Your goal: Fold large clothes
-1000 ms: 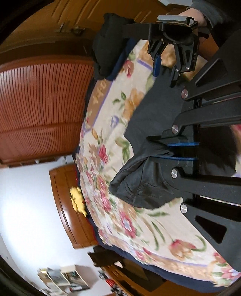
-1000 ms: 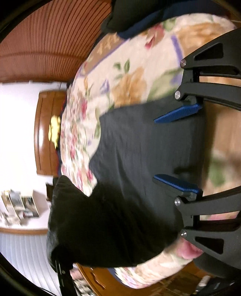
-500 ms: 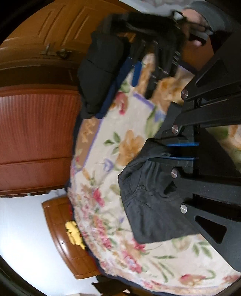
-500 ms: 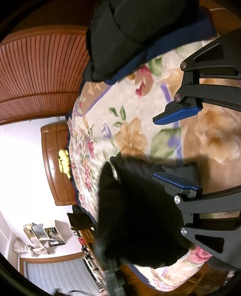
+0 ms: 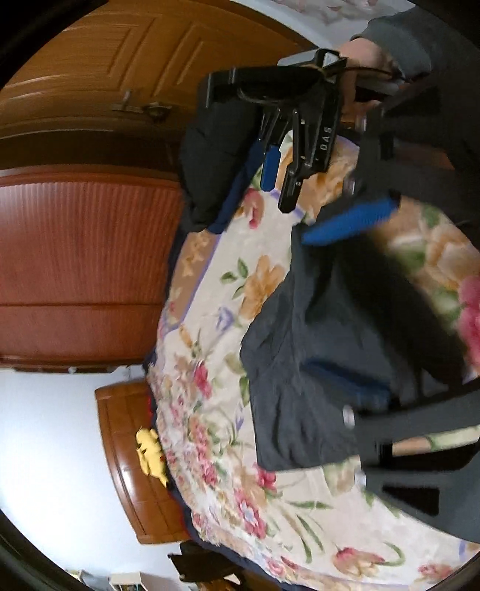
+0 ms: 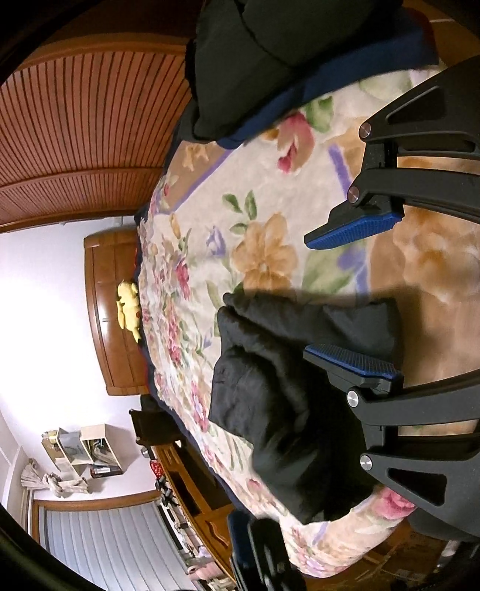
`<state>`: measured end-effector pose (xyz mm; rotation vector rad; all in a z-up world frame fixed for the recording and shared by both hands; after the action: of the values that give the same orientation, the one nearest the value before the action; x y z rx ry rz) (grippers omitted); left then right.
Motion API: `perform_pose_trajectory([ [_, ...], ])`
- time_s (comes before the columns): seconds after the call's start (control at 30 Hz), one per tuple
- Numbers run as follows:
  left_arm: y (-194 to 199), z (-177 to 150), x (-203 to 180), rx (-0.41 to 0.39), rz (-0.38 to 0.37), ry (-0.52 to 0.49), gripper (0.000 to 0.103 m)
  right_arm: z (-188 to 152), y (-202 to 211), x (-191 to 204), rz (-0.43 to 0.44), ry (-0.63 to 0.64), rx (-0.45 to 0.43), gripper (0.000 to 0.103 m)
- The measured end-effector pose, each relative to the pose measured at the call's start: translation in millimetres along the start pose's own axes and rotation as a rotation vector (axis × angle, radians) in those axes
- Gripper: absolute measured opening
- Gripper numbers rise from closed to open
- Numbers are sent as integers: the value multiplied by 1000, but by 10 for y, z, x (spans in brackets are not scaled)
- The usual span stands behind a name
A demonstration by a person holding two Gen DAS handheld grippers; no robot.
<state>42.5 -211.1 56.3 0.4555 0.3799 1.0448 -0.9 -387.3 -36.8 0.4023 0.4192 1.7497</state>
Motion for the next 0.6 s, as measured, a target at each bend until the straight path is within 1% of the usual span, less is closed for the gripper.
perform_pose_trajectory([
  [0.1,157,-92,218,-27,33,16,81,26,-23,6,13,4,-12,55],
  [0.3,266,-384,763,-27,128,70,81,115,6,143,46,35,-51,55],
  [0.47,343,-552,1087,-35,186,103,81,205,34,275,85,57,-90,56],
  [0.6,379,-699,1241,-24,219,107,81,229,-4,420,128,74,-105,56],
])
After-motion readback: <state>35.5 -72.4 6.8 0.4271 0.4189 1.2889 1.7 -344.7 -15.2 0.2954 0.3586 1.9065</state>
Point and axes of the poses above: each gripper's, at about its wrist camera, not at the fingertips, and y roughly against the way its jaws point, x to its left, z to its top, the point moved 8 cm from there along -y, roughly the way its jaws point, and after that the axes turned 4 degrees about y, right-handed, at the moved point
